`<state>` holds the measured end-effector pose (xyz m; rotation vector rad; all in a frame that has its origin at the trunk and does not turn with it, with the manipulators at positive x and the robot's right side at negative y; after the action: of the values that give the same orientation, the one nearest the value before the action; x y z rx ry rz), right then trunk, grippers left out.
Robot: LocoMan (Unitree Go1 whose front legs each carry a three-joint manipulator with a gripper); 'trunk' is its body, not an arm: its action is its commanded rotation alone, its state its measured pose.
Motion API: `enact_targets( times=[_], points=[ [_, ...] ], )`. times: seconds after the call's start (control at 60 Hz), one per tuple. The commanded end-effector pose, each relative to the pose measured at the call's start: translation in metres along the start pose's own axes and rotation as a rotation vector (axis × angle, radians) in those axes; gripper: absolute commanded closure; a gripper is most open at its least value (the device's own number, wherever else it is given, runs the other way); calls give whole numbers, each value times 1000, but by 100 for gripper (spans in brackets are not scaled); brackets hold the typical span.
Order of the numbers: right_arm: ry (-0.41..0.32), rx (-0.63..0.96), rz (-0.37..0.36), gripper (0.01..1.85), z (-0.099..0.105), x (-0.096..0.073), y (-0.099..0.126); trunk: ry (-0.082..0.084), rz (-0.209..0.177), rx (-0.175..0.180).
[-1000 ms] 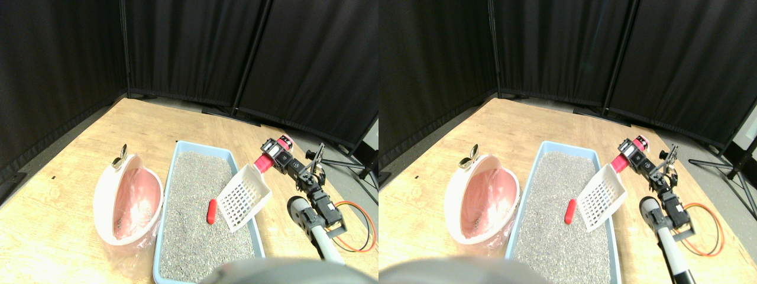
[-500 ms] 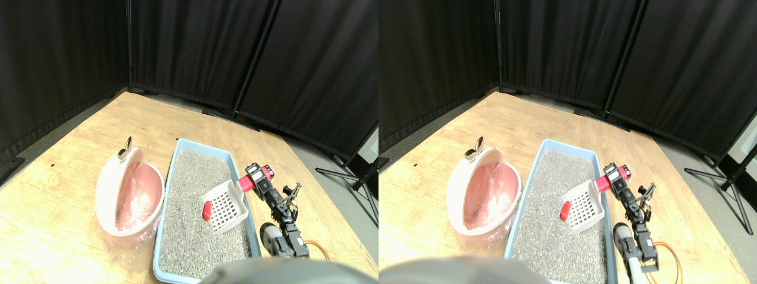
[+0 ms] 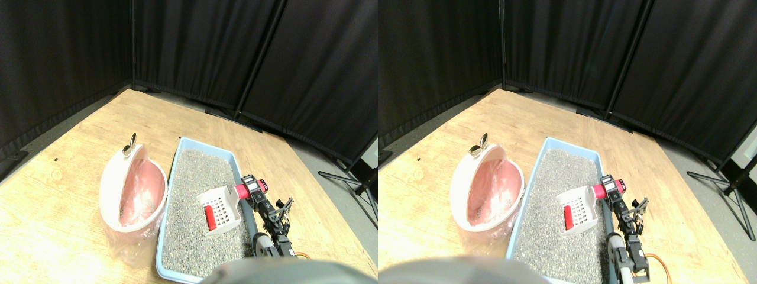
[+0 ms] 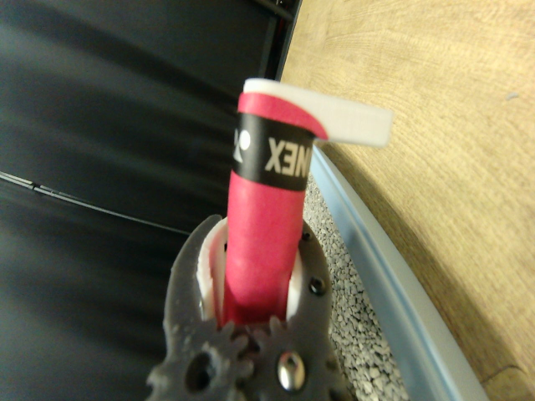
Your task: Scoop (unimanual)
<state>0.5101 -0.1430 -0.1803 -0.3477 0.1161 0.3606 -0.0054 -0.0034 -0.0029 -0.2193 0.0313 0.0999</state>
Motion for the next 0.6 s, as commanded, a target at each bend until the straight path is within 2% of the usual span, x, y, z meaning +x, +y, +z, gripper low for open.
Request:
enact_targets(
  times=[0.017, 0.083, 0.167, 0.267, 0.283, 0.317, 0.35, 0.6],
  points=[
    [-81, 70, 30, 180, 16, -1, -4, 15, 13, -7],
    [-117, 114, 3, 180, 25, -2, -10, 12, 8, -2],
    [-129, 160, -42, 180, 31, -3, -21, 6, 3, 3],
    [-131, 197, -78, 180, 33, -5, -29, 3, -4, 11],
    [-127, 251, -107, 179, 32, -7, -34, 2, -5, 12],
    [-123, 269, -118, 177, 33, -7, -34, 0, -8, 15],
    [-108, 302, -162, 180, 34, -11, -37, -1, -9, 18],
    [-206, 497, -213, 180, 30, -22, -53, -13, -22, 33]
  ],
)
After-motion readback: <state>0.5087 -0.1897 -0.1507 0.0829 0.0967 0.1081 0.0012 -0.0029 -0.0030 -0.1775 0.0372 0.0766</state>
